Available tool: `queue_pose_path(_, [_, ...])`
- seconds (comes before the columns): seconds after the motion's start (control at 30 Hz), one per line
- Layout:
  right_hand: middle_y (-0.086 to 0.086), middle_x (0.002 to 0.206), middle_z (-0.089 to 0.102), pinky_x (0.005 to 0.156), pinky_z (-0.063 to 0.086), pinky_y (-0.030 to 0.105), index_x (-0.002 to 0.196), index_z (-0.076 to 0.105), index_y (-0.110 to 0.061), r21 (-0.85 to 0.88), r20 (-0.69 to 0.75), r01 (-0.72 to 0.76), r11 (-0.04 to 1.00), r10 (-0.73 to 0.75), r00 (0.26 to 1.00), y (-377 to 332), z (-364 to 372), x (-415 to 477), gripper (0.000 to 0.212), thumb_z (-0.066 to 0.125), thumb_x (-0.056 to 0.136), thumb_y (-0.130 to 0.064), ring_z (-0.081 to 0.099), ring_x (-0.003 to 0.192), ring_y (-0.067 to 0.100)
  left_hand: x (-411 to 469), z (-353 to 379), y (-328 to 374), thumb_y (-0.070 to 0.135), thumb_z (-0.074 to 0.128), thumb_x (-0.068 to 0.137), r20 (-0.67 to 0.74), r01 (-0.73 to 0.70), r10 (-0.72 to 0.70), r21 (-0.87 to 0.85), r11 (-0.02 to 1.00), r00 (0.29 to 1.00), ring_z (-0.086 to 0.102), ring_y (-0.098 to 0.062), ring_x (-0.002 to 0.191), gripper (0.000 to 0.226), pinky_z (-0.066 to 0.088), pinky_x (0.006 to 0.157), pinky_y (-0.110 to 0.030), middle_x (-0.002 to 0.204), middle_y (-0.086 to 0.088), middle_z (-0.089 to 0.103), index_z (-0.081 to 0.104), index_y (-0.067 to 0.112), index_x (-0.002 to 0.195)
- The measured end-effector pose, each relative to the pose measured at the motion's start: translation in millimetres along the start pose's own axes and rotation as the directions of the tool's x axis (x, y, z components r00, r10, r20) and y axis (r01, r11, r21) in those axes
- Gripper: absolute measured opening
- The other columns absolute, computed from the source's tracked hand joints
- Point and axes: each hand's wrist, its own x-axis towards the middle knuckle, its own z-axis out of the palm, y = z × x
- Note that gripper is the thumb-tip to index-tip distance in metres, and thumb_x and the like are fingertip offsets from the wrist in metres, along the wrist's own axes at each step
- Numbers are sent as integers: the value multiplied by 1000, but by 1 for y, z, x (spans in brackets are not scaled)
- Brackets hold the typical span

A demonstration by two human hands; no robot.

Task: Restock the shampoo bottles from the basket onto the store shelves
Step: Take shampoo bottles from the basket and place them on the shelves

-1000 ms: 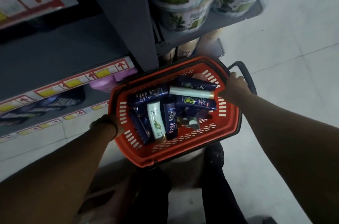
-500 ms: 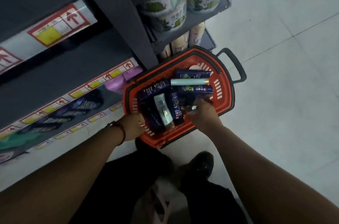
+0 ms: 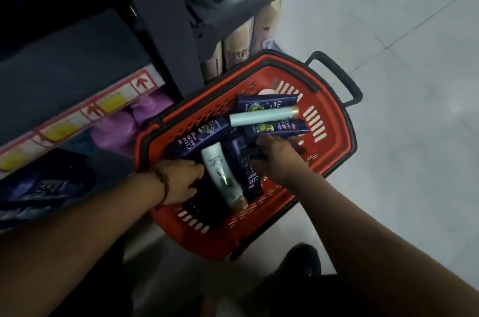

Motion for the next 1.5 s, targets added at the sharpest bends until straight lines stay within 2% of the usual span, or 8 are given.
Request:
queue_pose_path(0.2, [2,97,68,75,57,40,105,58,-20,-36,-83,66,997,-69,994,9,39,26,19,68,92,-30,67,85,20,16,42,-31,40,58,89,-314,-140,126,-23,990,941,58,-12,103,30,48,87,-29,111,11,55,54,28,116])
queue_pose_path(0.37, [7,96,70,66,53,31,107,61,-18,-131,-156,-20,991,0,988,2,32,12,24,70,91,-33,69,82,24,-6,37,-30,38,55,90,-413,-98,193,242,965,890,56,-19,108,30,47,88,-33,115,6,56,54,27,118])
queue_pose_path(0.5, [12,97,72,87,56,48,106,64,-13,-133,-166,-58,989,35,985,-12,40,-49,29,73,85,-31,68,90,32,-49,33,4,33,61,87,-518,-121,123,39,992,846,58,-21,102,29,49,87,-35,110,2,60,58,22,114])
queue_pose_path(0.83, [0,85,67,44,37,11,100,66,-15,-93,-276,-14,996,-12,961,-58,8,-112,19,78,85,-19,59,65,5,-75,48,51,34,61,90,-537,-131,151,74,989,830,53,-21,117,41,45,97,-35,130,2,54,52,25,129])
queue_pose_path(0.97, [1,88,70,62,54,22,102,67,-10,-40,-189,-52,998,43,981,-45,16,-99,21,77,85,-20,68,74,12,-54,38,47,30,57,91,-544,-113,187,166,980,818,48,-17,124,42,36,103,-33,133,7,50,48,28,131])
queue_pose_path(1.17, [3,84,70,52,45,20,93,72,-10,-49,-81,-145,988,141,987,-25,18,-33,19,77,84,-25,68,75,17,-1,39,38,4,60,84,-417,-148,267,296,944,869,32,-14,137,63,23,114,-33,144,12,42,45,32,138])
queue_pose_path(1.33, [7,103,70,87,54,37,109,71,-6,-38,16,-179,983,180,984,-10,47,-11,29,76,86,-23,66,99,24,20,43,25,7,59,86,-366,-126,277,387,913,888,25,-15,143,65,13,119,-35,154,12,33,40,33,143])
queue_pose_path(1.5, [11,119,67,87,49,33,122,65,-4,-34,29,-223,974,224,974,-12,63,7,43,77,84,-19,63,112,29,33,49,28,11,56,91,-395,-10,236,496,868,888,22,-27,146,59,6,123,-45,151,5,34,38,28,145])
